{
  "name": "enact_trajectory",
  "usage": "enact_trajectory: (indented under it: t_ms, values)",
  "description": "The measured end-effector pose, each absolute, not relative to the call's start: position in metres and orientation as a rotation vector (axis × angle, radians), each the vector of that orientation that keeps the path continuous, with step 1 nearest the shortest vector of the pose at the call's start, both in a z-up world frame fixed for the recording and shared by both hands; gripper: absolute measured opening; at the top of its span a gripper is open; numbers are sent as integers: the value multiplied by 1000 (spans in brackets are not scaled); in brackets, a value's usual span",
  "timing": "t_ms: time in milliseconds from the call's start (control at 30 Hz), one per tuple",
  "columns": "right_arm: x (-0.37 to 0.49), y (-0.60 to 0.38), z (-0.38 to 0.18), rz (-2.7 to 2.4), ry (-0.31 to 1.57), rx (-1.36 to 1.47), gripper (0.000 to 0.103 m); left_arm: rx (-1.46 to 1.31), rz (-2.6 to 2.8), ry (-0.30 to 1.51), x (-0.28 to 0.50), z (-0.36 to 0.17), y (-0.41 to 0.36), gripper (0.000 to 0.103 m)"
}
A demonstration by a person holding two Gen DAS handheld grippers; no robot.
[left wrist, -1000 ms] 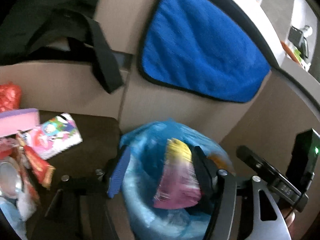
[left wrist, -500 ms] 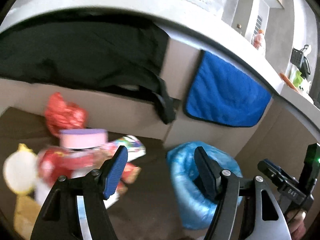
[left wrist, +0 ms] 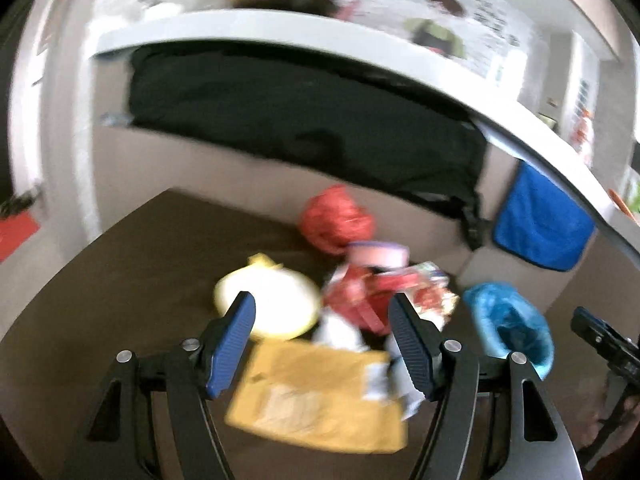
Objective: Collect trash
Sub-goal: 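Move both open tools back over the trash pile on the table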
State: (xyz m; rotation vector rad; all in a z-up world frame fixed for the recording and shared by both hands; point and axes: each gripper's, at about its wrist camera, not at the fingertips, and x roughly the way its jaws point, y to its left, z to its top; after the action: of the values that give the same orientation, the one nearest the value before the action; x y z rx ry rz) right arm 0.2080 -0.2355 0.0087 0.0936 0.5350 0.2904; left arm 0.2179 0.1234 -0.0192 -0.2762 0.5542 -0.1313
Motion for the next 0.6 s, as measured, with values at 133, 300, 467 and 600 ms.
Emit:
enact_trajectory:
  t_ms: [133, 300, 467, 600]
  values:
    - [210, -189, 5, 367, 575, 37, 83, -304, -63, 573, 205, -39, 151, 69]
    - [215, -150, -10, 438, 636, 22, 83, -359, -80, 611, 196, -59, 166, 69]
    - [216, -117, -28, 554, 705, -17, 82, -397, -67, 634, 199, -70, 182, 69]
    - [221, -91, -45, 676, 792, -28, 69, -416, -69, 649, 202, -77, 189, 69]
